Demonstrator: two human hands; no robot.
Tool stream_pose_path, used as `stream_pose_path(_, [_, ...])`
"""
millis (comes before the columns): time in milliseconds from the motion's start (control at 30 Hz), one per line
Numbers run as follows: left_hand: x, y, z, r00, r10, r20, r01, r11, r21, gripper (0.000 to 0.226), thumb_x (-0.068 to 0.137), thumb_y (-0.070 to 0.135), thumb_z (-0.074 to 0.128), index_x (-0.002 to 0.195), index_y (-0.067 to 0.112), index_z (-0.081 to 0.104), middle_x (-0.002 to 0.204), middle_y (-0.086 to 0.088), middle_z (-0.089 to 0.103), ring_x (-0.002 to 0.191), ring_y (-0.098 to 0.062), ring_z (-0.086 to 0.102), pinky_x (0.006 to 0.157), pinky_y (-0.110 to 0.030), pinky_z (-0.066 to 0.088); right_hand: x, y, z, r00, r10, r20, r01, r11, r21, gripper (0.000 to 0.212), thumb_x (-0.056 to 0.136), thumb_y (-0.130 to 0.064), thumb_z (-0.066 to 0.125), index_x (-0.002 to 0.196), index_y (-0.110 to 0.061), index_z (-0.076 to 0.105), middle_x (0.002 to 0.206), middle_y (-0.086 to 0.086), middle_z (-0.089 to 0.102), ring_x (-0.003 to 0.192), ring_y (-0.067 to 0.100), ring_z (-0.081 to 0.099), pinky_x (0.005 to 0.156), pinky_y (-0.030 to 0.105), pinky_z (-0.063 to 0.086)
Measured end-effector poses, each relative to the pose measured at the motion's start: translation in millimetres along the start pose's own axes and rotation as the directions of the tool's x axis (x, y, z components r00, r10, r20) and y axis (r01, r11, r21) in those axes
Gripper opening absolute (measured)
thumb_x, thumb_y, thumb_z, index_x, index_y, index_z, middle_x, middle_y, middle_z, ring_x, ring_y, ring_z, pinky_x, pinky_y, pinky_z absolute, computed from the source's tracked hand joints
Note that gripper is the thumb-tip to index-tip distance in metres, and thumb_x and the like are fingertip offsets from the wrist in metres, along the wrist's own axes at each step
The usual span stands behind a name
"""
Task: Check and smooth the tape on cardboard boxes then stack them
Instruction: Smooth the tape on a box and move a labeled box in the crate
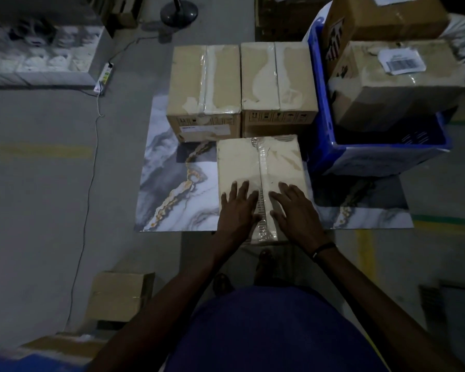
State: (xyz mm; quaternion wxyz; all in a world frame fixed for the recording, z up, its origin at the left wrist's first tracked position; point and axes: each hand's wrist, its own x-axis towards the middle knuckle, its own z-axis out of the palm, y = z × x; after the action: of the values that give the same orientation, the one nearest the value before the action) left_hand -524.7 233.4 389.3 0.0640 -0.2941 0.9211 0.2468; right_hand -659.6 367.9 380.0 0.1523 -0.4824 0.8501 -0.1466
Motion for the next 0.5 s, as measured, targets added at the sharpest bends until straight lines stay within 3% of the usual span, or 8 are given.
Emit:
stream_pose_path(167, [20.3, 1.2, -8.6, 0.997, -0.006, -0.073, 0.003, 0.999, -0.035, 0.07, 0.096, 0.039, 0.065, 0.156, 0.021, 0.034, 0.17, -0.009, 0.012, 0.157, -0.033, 0.003, 0.123, -0.06, 0.011, 23.0, 4.0, -6.1, 0.999, -0.041, -0.024, 0.04, 0.998, -0.054, 0.053, 0.101, -0.034, 0.057, 0.15, -0.017, 0.047, 0.16, 0.012, 0.038, 0.147, 0.033, 0.034, 0.117, 0.05, 0.035])
stream_pose_path(367, [47.0, 1.5, -14.3, 0.999, -0.049, 0.011, 0.049, 0.999, 0.014, 0.077, 0.093, 0.041, 0.069, 0.157, 0.025, 0.03, 0.171, -0.007, 0.005, 0.156, -0.035, -0.003, 0.122, -0.064, 0.011, 57.1, 3.7, -15.9, 0.996, -0.069, -0.054, 0.062, 0.99, -0.123, 0.044, 0.096, -0.027, 0.063, 0.138, -0.016, 0.06, 0.152, 0.015, 0.049, 0.137, 0.037, 0.046, 0.11, 0.049, 0.034])
stream_pose_path(500, [40.4, 0.2, -13.6, 0.999, -0.042, 0.008, 0.042, 0.999, 0.001, 0.074, 0.094, 0.042, 0.068, 0.157, 0.025, 0.033, 0.17, -0.008, 0.008, 0.156, -0.035, 0.001, 0.122, -0.063, 0.016, 50.3, 7.7, -15.9, 0.994, -0.094, -0.065, 0.086, 0.99, -0.113, 0.045, 0.096, -0.024, 0.065, 0.138, -0.013, 0.06, 0.15, 0.018, 0.05, 0.136, 0.036, 0.047, 0.116, 0.046, 0.028])
